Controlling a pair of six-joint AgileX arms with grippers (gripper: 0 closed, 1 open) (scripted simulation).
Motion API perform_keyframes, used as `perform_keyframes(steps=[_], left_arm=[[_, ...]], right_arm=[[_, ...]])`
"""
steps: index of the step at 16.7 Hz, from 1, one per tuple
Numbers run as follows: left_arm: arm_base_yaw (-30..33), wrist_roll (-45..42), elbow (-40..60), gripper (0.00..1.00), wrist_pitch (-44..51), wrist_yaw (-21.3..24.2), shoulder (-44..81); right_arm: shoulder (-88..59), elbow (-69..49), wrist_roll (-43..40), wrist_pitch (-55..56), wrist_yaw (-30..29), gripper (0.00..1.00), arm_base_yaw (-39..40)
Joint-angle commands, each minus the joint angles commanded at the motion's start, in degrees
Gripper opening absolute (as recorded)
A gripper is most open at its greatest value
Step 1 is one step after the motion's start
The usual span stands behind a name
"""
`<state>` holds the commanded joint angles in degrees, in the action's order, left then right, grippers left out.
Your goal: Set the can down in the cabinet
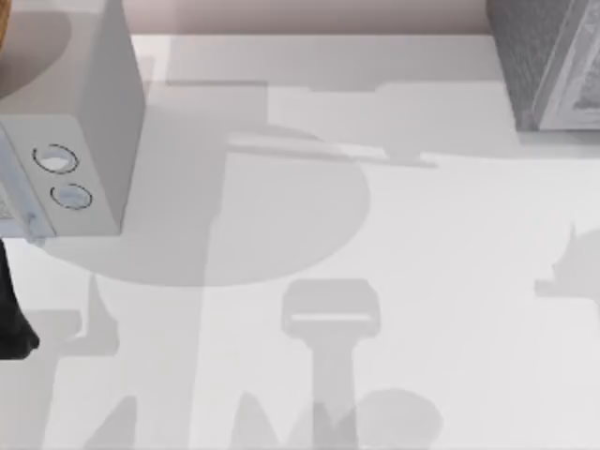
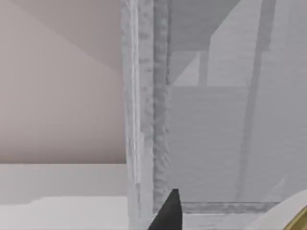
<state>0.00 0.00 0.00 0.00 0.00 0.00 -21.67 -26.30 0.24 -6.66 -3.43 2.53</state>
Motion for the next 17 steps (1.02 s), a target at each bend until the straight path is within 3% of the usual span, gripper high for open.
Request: perform_keyframes(steps=[11,17], left_arm=[[0.0,0.0,0.0,1.00,0.0,0.0,0.0],[0.0,0.0,0.0,1.00,0.0,0.0,0.0]], right_arm=[[-43.1,-57.9,0.5,-13.9,-6.0,0.00,6.4],[-54.2,-73.3,0.7,-17.3,-7.8,0.00,7.9]])
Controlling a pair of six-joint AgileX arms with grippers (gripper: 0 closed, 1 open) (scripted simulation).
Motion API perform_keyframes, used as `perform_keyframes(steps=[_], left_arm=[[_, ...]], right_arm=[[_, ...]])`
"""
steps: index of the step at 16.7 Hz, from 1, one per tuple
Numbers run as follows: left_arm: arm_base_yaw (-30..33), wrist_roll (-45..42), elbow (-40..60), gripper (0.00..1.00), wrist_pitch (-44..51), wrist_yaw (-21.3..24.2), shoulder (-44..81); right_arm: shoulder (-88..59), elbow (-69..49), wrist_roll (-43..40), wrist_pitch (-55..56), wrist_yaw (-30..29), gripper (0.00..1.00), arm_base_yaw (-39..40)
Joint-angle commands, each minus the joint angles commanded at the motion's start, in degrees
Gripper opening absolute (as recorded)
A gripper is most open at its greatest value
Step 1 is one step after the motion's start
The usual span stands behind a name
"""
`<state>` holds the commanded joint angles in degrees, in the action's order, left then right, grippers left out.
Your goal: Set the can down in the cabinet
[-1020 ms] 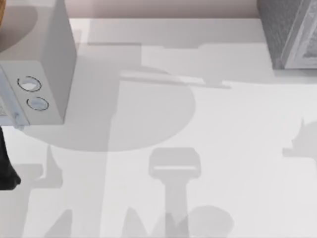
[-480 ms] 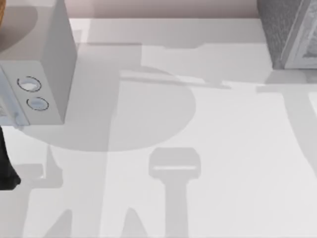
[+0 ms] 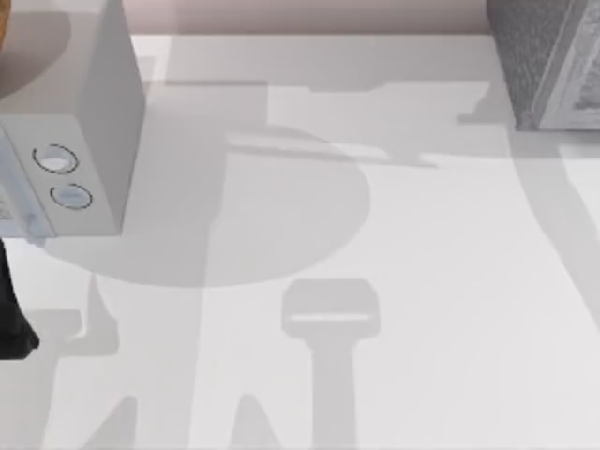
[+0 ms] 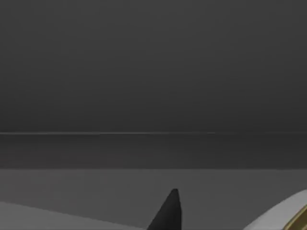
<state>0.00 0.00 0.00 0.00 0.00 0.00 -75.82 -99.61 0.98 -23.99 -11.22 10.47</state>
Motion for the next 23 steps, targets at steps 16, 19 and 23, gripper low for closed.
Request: perform_keyframes(steps=[16,19,23], left_arm=[[0.0,0.0,0.0,1.00,0.0,0.0,0.0],[0.0,0.0,0.0,1.00,0.0,0.0,0.0],[0.0,0.0,0.0,1.00,0.0,0.0,0.0]], right_arm=[[-23.6,-31.7,0.1,-7.9,1.9,0.00,-2.6],[-32.9,-45.1,0.1,-11.1,2.8,0.00,-3.6],[-41.8,-56.6,0.0,-14.3,3.8,0.00,-4.7]])
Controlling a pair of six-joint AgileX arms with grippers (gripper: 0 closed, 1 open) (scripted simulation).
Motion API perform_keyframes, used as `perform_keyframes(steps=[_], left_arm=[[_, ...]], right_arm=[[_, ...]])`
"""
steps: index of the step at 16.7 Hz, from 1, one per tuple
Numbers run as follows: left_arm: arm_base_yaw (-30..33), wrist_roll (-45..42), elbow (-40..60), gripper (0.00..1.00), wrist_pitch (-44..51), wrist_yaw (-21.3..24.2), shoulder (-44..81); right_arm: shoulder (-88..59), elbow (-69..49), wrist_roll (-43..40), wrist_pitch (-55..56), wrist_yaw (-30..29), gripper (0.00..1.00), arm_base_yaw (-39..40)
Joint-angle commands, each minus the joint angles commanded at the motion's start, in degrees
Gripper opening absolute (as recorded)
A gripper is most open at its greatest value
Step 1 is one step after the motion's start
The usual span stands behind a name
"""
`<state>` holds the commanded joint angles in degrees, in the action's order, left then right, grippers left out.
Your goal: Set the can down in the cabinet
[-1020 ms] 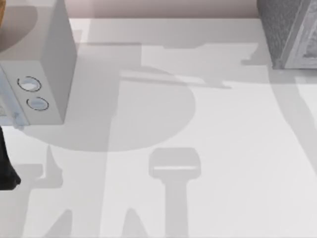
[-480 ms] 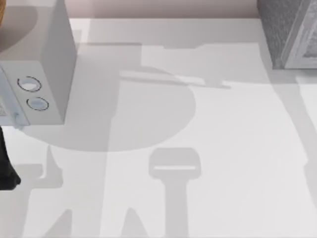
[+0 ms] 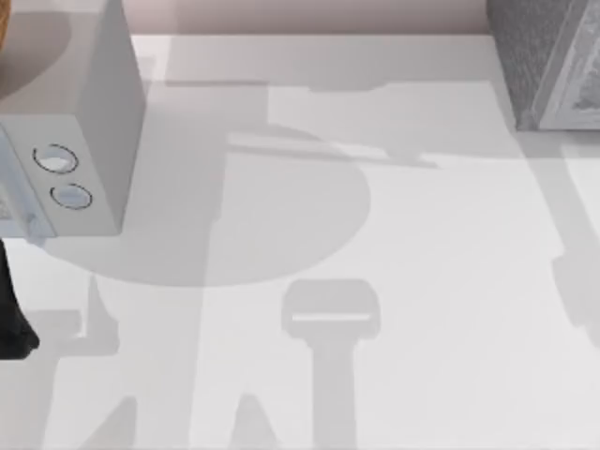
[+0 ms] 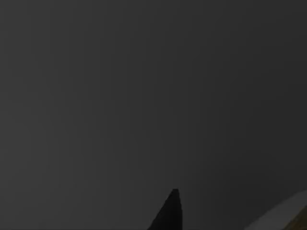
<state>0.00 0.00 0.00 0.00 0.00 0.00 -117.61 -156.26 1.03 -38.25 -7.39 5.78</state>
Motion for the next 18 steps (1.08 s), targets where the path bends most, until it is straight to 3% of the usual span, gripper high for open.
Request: perform_keyframes(steps=[6,18], left_arm=[[0.0,0.0,0.0,1.00,0.0,0.0,0.0],[0.0,0.0,0.0,1.00,0.0,0.0,0.0]], right_arm=[[-2.1,-2.4,0.0,-0.7,0.3,0.00,-0.3],[-2.1,-2.4,0.0,-0.7,0.3,0.90,-0.3]])
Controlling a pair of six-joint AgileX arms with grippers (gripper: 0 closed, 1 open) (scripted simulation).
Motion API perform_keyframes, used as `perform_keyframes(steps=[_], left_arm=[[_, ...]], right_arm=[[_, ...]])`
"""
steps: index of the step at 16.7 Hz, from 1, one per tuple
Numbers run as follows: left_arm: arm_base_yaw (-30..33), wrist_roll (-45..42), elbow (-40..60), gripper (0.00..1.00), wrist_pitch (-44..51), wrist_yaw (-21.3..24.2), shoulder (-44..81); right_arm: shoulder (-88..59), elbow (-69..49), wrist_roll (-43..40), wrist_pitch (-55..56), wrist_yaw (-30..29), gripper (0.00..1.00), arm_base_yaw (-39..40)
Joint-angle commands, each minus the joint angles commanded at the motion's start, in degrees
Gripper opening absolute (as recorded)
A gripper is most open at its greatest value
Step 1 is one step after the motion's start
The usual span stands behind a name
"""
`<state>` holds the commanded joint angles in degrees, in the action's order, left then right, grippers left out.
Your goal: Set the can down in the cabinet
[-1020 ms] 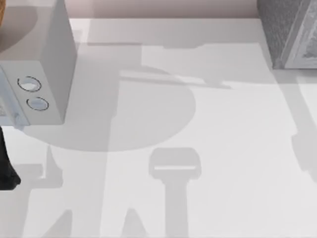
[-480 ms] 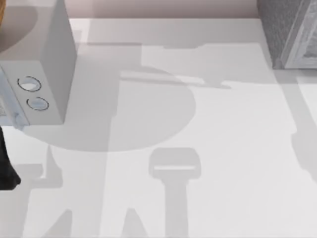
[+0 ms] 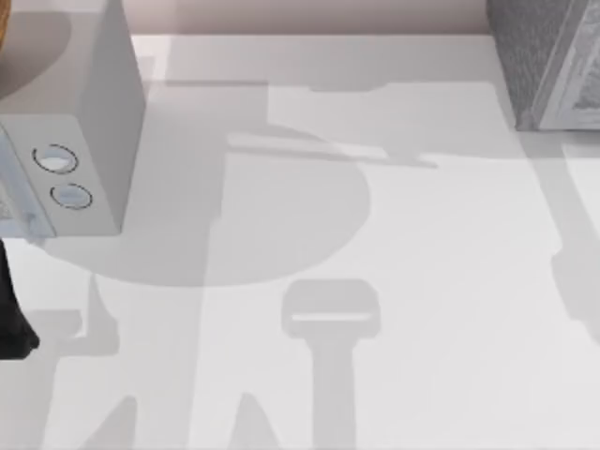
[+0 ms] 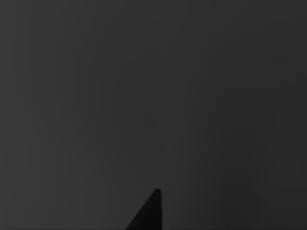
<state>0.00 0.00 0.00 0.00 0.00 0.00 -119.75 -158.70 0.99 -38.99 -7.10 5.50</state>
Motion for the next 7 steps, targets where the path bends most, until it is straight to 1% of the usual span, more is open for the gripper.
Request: perform_keyframes(steps=[1,2,7], left_arm=[[0.0,0.0,0.0,1.00,0.0,0.0,0.0],[0.0,0.0,0.0,1.00,0.0,0.0,0.0],[0.0,0.0,0.0,1.00,0.0,0.0,0.0]], right_arm=[[0.0,0.0,0.0,0.0,0.0,0.98,0.0],[0.0,0.0,0.0,0.0,0.0,1.00,0.0],[0.0,0.0,0.0,0.0,0.0,1.00,0.0]])
